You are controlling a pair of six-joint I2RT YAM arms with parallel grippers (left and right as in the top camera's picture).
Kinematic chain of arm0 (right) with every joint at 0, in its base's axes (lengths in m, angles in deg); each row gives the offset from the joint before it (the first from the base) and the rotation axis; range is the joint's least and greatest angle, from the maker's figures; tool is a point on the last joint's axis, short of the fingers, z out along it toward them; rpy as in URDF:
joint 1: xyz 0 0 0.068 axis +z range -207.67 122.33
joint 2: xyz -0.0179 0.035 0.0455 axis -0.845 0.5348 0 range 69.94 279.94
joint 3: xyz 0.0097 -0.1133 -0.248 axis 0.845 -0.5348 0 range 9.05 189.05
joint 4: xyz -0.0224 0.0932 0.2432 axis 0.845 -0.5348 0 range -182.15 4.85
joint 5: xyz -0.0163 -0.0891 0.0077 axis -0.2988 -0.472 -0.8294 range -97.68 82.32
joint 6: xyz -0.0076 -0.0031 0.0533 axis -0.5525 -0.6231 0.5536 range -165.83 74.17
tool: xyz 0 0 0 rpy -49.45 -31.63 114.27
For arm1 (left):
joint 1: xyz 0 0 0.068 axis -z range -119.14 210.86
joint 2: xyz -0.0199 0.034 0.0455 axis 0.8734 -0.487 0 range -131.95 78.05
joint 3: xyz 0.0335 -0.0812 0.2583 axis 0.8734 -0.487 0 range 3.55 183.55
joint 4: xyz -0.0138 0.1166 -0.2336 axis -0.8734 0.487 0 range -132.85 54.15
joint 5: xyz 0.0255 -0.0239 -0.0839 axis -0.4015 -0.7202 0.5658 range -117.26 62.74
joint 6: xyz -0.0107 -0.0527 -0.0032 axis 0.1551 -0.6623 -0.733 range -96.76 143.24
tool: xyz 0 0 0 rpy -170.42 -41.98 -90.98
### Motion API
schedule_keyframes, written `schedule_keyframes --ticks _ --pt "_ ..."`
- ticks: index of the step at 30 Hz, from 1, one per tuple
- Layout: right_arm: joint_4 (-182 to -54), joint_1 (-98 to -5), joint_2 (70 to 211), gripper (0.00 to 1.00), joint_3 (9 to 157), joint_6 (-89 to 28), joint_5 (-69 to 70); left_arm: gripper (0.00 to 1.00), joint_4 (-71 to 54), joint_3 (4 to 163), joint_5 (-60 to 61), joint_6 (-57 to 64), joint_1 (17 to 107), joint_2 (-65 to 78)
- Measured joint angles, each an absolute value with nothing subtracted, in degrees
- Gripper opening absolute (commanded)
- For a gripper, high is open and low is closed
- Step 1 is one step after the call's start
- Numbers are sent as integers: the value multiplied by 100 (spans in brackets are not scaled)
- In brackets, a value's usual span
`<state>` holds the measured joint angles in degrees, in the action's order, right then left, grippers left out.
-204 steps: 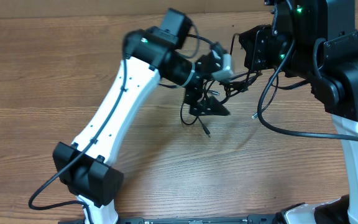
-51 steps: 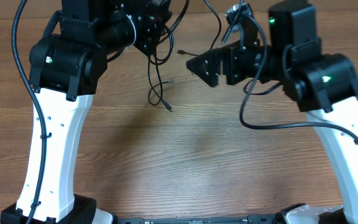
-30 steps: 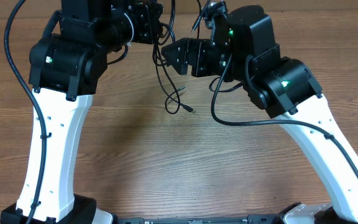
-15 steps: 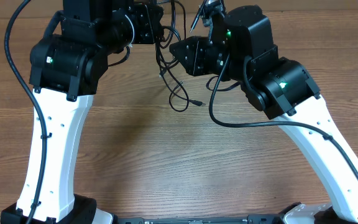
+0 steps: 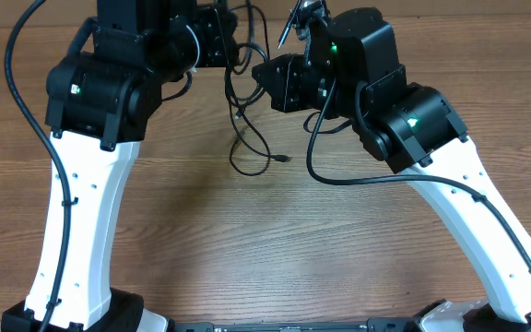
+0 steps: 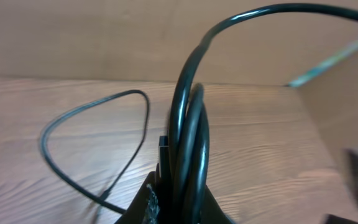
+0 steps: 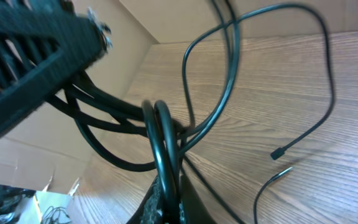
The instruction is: Untangle cables
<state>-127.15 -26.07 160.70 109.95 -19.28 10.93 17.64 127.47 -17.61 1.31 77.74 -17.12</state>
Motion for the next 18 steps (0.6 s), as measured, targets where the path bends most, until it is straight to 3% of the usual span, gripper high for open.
schedule_keyframes --ticks 18 --pt "-13051 -2561 16027 4 10991 -2040 -122 4 2244 12747 -4130 131 7851 -1712"
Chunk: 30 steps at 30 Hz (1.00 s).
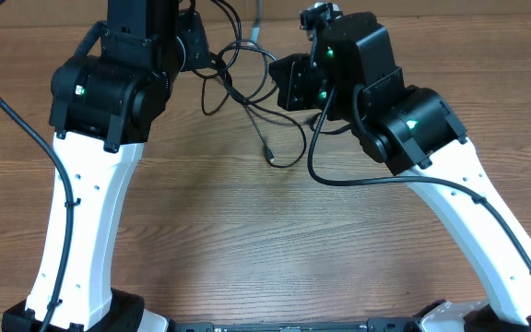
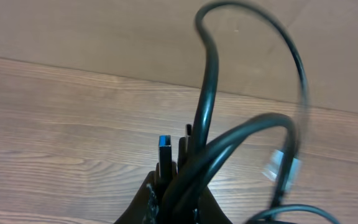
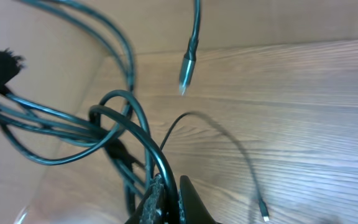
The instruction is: Untangle cables
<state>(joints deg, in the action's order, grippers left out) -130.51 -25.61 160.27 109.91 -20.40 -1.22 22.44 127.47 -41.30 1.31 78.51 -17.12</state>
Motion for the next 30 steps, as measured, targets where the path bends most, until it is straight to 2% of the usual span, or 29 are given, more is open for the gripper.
schedule_keyframes --ticks 11,22,27,29,30 --pt "-13309 -2507 15286 4 10982 -2007 -1300 8 2474 12747 -4491 129 7890 -1712" --pt "-13687 -2581 14134 4 10974 -1653 -3239 8 2802 12747 -5159 185 7801 -1911" --pt "-13792 -2581 14007 4 10974 -1513 -3667 4 2835 12747 -5221 220 7801 -2001" --pt "-13849 -2581 14040 13 10974 -1495 -3652 4 2808 12747 -5184 220 7801 -2007" --pt "-13878 -2581 14066 23 10974 -1509 -3608 4 2771 12747 -5129 223 7798 -2007"
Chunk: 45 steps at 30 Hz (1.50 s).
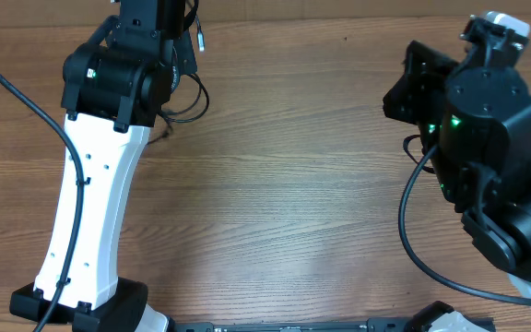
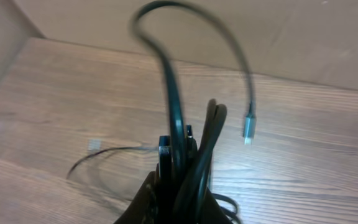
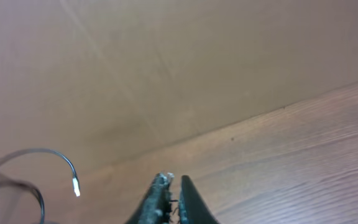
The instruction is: Untangle cables
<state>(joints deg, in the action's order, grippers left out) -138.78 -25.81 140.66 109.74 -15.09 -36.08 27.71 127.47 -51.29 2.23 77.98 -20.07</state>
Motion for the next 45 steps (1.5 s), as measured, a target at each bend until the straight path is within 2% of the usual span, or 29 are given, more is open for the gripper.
schedule_keyframes --ticks 2,5,13,18,27,28,29,31,39,45 --pt "-13895 -2581 14134 38 10974 -1701 -3396 4 2649 12747 -4921 223 7801 -2007" --pt "-13924 -2581 14256 49 10974 -2018 -2933 4 2406 12747 -4486 240 7801 -2010" --pt "-13917 -2581 14597 51 10974 -2728 -2023 4 1654 12747 -2425 411 7801 -2012" --pt "-13910 -2581 14707 59 10974 -3139 -1403 4 1143 12745 -910 417 7801 -2012" --pt "-13875 -2579 15290 63 10974 -3465 -1182 4 321 12745 1616 386 7801 -2012" --pt "-13873 -2581 15369 61 10974 -3506 -1206 4 290 12745 1782 386 7801 -2012" --pt "-13871 -2579 15430 48 10974 -3528 -1256 4 269 12745 1933 386 7801 -2012" --pt "-13871 -2579 15506 4 10974 -3539 -1346 4 269 12745 2101 386 7801 -2012" --pt "-13860 -2577 15539 4 10974 -3622 -1608 4 284 12745 2176 389 7801 -2012" --pt "-13862 -2577 15450 4 10963 -3640 -1693 4 822 12747 556 386 7803 -2012"
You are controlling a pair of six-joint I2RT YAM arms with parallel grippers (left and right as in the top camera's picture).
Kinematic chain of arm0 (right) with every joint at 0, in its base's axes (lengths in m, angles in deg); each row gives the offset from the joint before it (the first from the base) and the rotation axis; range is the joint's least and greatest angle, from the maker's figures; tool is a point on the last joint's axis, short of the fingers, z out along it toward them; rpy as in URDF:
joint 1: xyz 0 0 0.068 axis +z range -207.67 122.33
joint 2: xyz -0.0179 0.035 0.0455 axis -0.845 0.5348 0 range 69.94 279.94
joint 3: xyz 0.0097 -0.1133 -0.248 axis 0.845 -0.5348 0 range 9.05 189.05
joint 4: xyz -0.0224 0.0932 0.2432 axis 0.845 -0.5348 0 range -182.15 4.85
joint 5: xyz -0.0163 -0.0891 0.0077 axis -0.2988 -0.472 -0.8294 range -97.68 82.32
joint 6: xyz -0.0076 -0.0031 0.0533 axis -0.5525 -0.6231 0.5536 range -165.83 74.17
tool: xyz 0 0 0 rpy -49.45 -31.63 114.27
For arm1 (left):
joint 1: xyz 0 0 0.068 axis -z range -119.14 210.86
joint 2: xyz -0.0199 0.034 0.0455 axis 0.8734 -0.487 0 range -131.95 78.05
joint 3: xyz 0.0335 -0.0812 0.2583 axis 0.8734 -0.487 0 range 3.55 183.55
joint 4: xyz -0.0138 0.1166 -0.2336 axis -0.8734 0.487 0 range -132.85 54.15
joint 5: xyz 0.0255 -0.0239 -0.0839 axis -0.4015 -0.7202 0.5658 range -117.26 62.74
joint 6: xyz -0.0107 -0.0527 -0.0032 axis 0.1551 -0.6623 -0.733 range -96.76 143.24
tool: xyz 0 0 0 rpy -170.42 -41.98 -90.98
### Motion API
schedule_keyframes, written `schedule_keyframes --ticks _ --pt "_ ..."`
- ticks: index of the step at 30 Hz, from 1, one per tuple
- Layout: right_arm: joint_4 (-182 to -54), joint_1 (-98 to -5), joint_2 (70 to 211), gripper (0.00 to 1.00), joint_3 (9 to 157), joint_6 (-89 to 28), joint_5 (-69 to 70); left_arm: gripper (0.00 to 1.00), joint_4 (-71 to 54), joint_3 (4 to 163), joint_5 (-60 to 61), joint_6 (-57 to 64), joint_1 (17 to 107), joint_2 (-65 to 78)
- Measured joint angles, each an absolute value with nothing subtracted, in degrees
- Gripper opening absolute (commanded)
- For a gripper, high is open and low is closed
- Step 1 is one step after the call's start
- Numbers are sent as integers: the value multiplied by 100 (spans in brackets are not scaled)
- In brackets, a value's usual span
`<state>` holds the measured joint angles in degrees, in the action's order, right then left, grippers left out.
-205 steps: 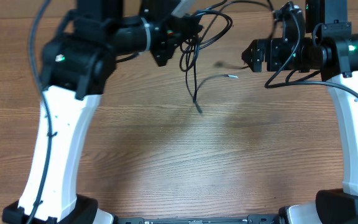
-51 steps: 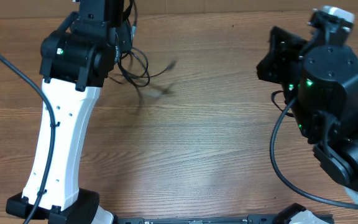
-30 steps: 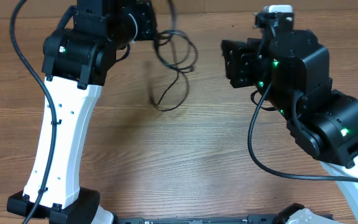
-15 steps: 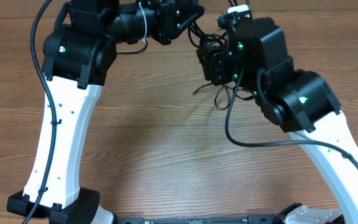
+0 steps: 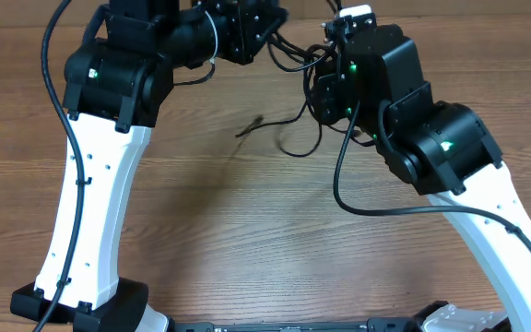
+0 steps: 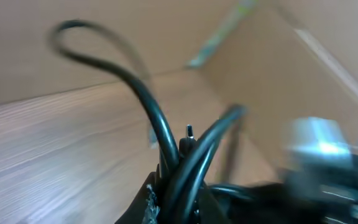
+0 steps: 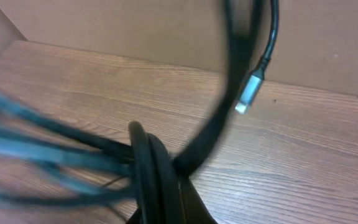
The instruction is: Untangle cables
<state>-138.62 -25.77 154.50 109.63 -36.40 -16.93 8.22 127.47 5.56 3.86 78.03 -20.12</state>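
Observation:
A tangle of black cables [image 5: 293,53] is strung between my two grippers at the back middle of the table. One thin end [image 5: 248,126] and a loop [image 5: 299,144] trail onto the wood below. My left gripper [image 5: 273,26] is shut on a bunch of the black cables [image 6: 166,146]; its tip shows in the left wrist view [image 6: 174,190]. My right gripper [image 5: 317,76] is shut on other strands of the black cables [image 7: 149,163], with its tip low in the right wrist view [image 7: 166,199]. A silver-tipped plug [image 7: 247,94] hangs in the air beyond it.
The wooden table [image 5: 247,240] is ringed at the back by a brown cardboard wall [image 7: 135,25]. The two white arms [image 5: 90,221] stand left and right of the front half. Each arm's own black supply cable [image 5: 367,198] loops beside it.
My right gripper was far out to the right with no cable showing in it; now it is back at the middle, shut on cable strands. The left gripper has come from back left to the middle.
First both grippers were shut on the tangle close together at the back middle. Then the left one sat a little further left. Then they stood wide apart, the bundle with the left. Now they are close again, cables strung between them.

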Motion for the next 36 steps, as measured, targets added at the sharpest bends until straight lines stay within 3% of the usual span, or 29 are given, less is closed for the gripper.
schedule_keyframes --ticks 6,14,27,36 --pt "-13860 -2564 15117 4 10954 -3668 -1691 4 1379 12747 -1131 367 7879 -2012" --pt "-13873 -2537 14958 4 10947 -3668 -1803 4 1851 12747 -2489 367 7927 -2012" --pt "-13622 -2505 14905 4 10910 -3467 -2126 4 2535 12747 -3909 365 7947 -2012" --pt "-13613 -2417 14700 4 10899 -2837 -3090 4 2577 12758 -4099 365 8041 -2045"
